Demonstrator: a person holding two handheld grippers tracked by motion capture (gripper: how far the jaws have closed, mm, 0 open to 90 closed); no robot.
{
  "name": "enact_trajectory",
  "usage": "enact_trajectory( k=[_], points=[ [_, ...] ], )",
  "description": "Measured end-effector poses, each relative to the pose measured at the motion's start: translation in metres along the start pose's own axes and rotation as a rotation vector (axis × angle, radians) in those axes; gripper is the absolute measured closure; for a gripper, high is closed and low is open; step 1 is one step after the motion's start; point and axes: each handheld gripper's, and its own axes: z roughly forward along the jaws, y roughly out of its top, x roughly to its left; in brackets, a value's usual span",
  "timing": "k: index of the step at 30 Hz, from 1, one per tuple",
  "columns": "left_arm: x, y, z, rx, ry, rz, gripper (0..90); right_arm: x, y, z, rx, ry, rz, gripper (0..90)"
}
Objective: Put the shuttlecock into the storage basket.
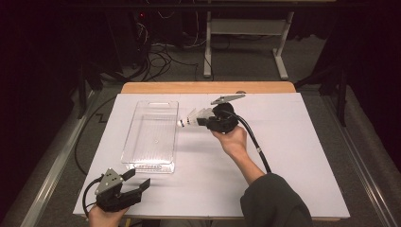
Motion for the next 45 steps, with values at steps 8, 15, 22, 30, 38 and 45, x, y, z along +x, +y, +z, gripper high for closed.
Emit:
enact_trajectory(
  k=[8,15,22,30,38,45],
  points=[
    [0.000,0.000,-0.001,-0.002,0.002,0.002,33.2,0.009,0.006,0.008,-0.001,0.018,-0.012,89.3],
    [0.000,0.000,-0.001,0.001,-0.003,0.005,33.2,0.020,0.012,0.014,0.009,0.022,-0.048,89.3],
    [0.001,0.000,0.000,0.000,-0.006,0.003,33.2,0.026,0.016,0.023,0.021,0.040,-0.053,89.3],
    [0.001,0.000,-0.001,0.003,-0.003,0.010,33.2,0.038,0.021,0.034,0.035,0.049,-0.080,89.3],
    [0.001,0.000,-0.002,-0.004,-0.005,-0.001,33.2,0.046,0.024,0.045,0.058,0.066,-0.081,89.3],
    [0.001,0.000,-0.002,-0.003,-0.005,0.000,33.2,0.055,0.029,0.054,0.077,0.080,-0.093,89.3]
  ],
)
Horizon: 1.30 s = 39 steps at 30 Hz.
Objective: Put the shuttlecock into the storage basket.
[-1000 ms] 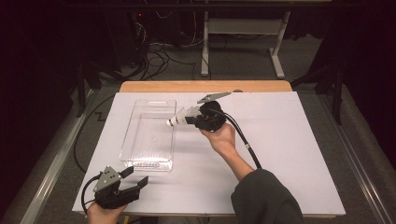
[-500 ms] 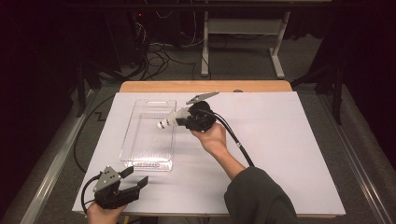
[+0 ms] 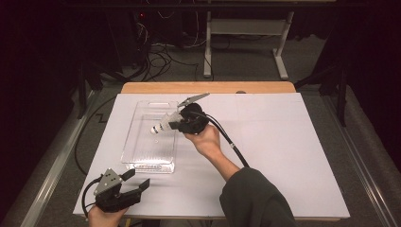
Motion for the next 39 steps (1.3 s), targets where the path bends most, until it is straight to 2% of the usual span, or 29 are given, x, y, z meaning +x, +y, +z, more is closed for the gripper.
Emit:
enact_trajectory(
  k=[21,28,39],
  points=[
    [0.001,0.000,-0.003,-0.007,-0.004,0.006,33.2,0.028,0.006,0.035,0.067,0.034,-0.040,89.3],
    [0.000,0.000,-0.003,-0.007,-0.005,0.007,33.2,0.036,0.003,0.040,0.090,0.048,-0.052,89.3],
    [0.000,0.000,-0.003,-0.006,-0.004,0.007,33.2,0.041,0.001,0.047,0.102,0.056,-0.049,89.2]
  ],
)
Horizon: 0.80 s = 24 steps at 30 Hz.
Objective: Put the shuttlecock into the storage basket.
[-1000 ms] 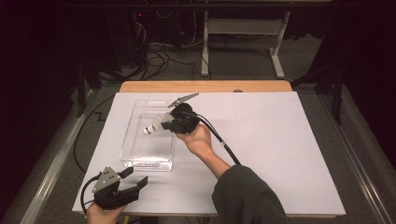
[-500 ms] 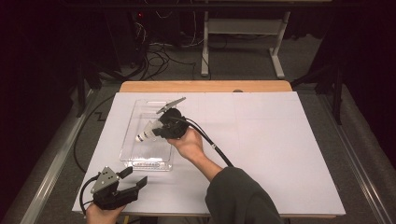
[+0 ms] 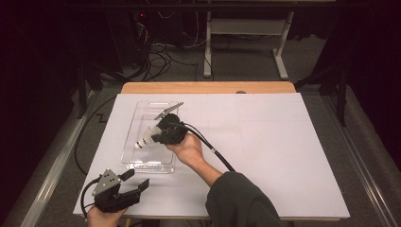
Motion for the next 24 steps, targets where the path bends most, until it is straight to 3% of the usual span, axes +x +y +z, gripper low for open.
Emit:
enact_trajectory(
  k=[4,24],
  points=[
    [0.000,0.000,0.000,0.001,-0.001,0.000,33.2,0.001,0.002,0.004,0.017,-0.018,-0.004,89.2],
    [0.000,0.000,0.000,-0.002,-0.004,0.001,33.3,-0.013,0.016,0.025,0.047,-0.089,0.072,89.1]
  ],
)
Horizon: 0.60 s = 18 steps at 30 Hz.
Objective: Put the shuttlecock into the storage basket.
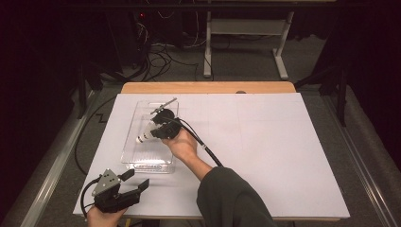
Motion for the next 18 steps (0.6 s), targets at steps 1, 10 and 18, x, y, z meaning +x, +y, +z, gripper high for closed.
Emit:
enact_trajectory(
  k=[1,10,18],
  points=[
    [0.000,0.000,0.000,0.000,0.000,0.000,33.3,0.000,0.001,0.001,0.000,-0.002,0.003,89.1],
    [0.001,0.000,-0.001,-0.004,-0.002,-0.002,33.3,-0.005,0.010,0.008,0.020,-0.020,0.024,89.1],
    [0.001,0.000,-0.002,-0.006,-0.004,-0.001,33.3,-0.010,0.015,0.012,0.020,-0.041,0.048,89.1]
  ],
)
